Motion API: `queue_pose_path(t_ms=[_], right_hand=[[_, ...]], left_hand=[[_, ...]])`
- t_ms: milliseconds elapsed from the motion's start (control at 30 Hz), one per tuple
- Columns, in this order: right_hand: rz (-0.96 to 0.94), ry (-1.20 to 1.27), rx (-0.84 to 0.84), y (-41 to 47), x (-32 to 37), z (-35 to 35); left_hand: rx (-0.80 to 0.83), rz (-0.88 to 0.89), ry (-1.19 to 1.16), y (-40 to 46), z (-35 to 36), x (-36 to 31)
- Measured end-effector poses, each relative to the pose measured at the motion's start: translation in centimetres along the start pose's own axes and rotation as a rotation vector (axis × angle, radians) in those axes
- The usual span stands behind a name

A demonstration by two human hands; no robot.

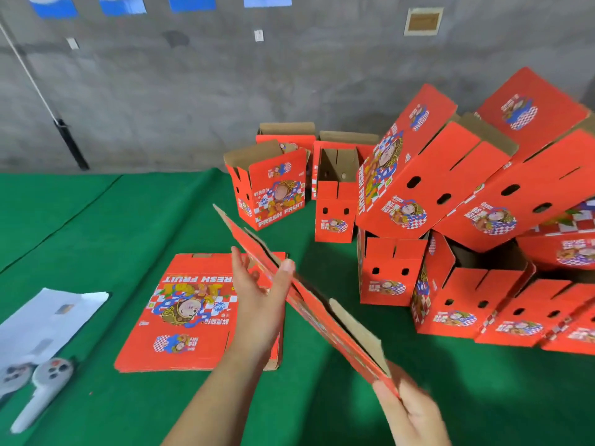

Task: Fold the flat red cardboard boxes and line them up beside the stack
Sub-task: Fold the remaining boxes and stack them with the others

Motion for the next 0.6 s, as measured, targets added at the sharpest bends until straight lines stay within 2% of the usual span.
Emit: queue_pose_path(t_ms=[67, 133, 200, 300, 367, 433, 500, 600], right_hand=[[0.074, -0.041, 0.072, -0.6, -0.9, -1.0], [0.167, -0.041, 0.144, -1.0, -1.0, -2.3], [0.248, 0.084, 0.261, -0.8, -0.4, -3.4], [0.367, 0.427, 0.408, 0.4, 2.2, -4.0], [0.420, 0.596, 0.359, 1.3, 4.5, -4.3], [0.429, 0.688, 0.366, 2.0, 6.7, -4.4], [0.439, 0.625, 0.404, 3.7, 8.5, -4.1], [0.332, 0.379, 0.457, 5.3, 9.7, -3.3]], left_hand=[[-0.005, 0.093, 0.174, 0.9, -0.3, 0.3], [0.025, 0.109, 0.267, 1.4, 0.2, 0.7], [0.049, 0.049, 0.201, 1.5, 1.0, 1.0], [0.085, 0.012, 0.086, 1.0, 2.9, 1.2], [0.055, -0.014, 0.041, 0.3, 3.8, 1.4], [-0.033, -0.122, 0.034, -0.1, 4.1, 1.5], [-0.073, -0.195, 0.017, -0.1, 4.6, 1.8], [0.016, -0.189, -0.010, -0.5, 6.0, 1.8]])
Point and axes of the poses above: each hand's wrist, its own y-axis towards the middle knuckle, its own z-axis out of the palm, x = y × z, the point moved 2 cm from there along y, towards the middle knuckle, and after that the axes turned 2 degrees about x, right-handed, at the moved point
